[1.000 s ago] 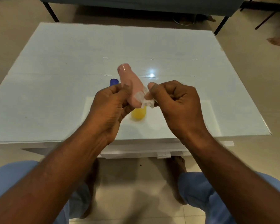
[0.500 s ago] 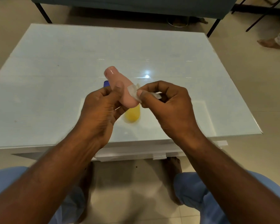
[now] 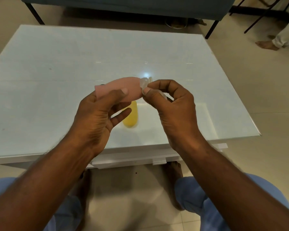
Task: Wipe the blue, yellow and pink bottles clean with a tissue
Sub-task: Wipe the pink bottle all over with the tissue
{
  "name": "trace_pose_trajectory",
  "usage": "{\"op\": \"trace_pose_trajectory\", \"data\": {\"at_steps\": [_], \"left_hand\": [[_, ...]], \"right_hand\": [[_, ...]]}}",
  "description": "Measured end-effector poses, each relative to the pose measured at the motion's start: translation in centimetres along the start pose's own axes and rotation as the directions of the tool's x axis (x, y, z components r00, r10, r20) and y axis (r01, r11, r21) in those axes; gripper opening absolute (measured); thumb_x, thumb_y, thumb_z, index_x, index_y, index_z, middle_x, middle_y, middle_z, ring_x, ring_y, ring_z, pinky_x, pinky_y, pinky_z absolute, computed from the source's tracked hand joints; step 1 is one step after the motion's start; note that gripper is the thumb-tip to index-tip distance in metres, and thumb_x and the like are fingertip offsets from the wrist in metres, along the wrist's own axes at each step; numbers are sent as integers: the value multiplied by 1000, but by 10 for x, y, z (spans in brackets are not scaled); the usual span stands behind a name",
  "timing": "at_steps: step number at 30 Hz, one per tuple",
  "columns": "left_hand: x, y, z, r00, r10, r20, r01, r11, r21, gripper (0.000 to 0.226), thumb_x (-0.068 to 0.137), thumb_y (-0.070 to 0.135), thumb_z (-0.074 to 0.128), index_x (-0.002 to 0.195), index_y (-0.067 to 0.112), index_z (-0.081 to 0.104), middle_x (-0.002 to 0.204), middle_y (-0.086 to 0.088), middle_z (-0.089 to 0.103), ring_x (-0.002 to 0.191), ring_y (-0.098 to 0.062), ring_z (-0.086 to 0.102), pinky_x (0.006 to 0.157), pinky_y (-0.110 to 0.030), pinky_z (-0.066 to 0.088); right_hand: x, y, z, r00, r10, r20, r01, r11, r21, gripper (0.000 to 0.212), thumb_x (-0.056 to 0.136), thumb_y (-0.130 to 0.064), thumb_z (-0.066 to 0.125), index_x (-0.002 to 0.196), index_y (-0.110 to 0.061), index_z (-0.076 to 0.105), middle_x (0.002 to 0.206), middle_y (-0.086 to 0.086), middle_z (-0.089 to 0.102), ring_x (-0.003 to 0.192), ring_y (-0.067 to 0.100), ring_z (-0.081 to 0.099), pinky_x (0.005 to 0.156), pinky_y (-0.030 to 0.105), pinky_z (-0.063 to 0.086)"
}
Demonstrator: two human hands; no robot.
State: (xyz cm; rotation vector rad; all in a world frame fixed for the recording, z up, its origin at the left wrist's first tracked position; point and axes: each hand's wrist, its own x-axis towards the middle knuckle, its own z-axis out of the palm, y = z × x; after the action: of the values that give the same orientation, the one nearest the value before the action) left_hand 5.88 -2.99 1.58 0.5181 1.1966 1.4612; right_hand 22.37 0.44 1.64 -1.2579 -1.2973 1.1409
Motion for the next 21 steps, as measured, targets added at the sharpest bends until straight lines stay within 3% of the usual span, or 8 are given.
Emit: {"op": "trace_pose_trajectory", "data": {"at_steps": [3, 7, 10, 14, 18, 21], "left_hand": [[1, -6, -3, 1000, -25, -16, 27, 996, 86, 24, 91, 17, 74, 111, 29, 67, 110, -5, 77, 100, -27, 78, 86, -40, 63], [4, -7, -8, 999, -12, -46, 21, 979, 200, 18, 81, 29, 82, 96, 32, 73, 91, 6, 76, 97, -23, 72, 84, -37, 60], [3, -5, -11, 1000, -12, -18, 18, 942, 335, 30, 75, 42, 84, 101, 27, 77, 80, 12, 72, 89, -20, 66, 80, -36, 55], [0, -6, -9, 999, -23, -29, 32, 923, 384, 38, 72, 47, 82, 104, 25, 79, 100, 5, 75, 97, -20, 67, 83, -37, 56], [-5, -7, -2, 998, -43, -38, 53, 941, 334, 53, 63, 49, 79, 108, 22, 77, 102, 2, 74, 96, -19, 67, 82, -35, 55], [-7, -8, 0, 996, -67, -57, 79, 960, 267, 47, 63, 48, 78, 104, 23, 75, 96, 3, 74, 92, -18, 67, 79, -33, 54]], "right_hand": [[1, -1, 0, 1000, -9, -22, 9, 1000, -2, 7, 96, -23, 81, 102, -25, 78, 102, -9, 80, 100, 9, 77, 92, 24, 64], [1, -1, -1, 1000, 4, -24, -3, 999, 39, 5, 94, -22, 82, 98, -24, 79, 96, -11, 80, 96, 5, 77, 88, 21, 63], [1, -1, -1, 999, -4, -40, 6, 999, 48, 6, 94, -20, 83, 99, -23, 80, 97, -12, 80, 95, 3, 77, 84, 14, 60], [3, -1, -2, 998, -21, -58, 24, 998, 52, 8, 95, -19, 83, 100, -24, 80, 99, -12, 81, 98, 6, 77, 88, 20, 63], [2, -1, -1, 998, -19, -59, 23, 997, 73, 9, 95, -20, 82, 101, -26, 80, 102, -9, 82, 102, 14, 79, 97, 34, 66], [0, 1, 1, 999, -24, -39, 27, 997, 74, 9, 95, -19, 83, 101, -25, 81, 103, -7, 82, 102, 15, 79, 97, 36, 66]]}}
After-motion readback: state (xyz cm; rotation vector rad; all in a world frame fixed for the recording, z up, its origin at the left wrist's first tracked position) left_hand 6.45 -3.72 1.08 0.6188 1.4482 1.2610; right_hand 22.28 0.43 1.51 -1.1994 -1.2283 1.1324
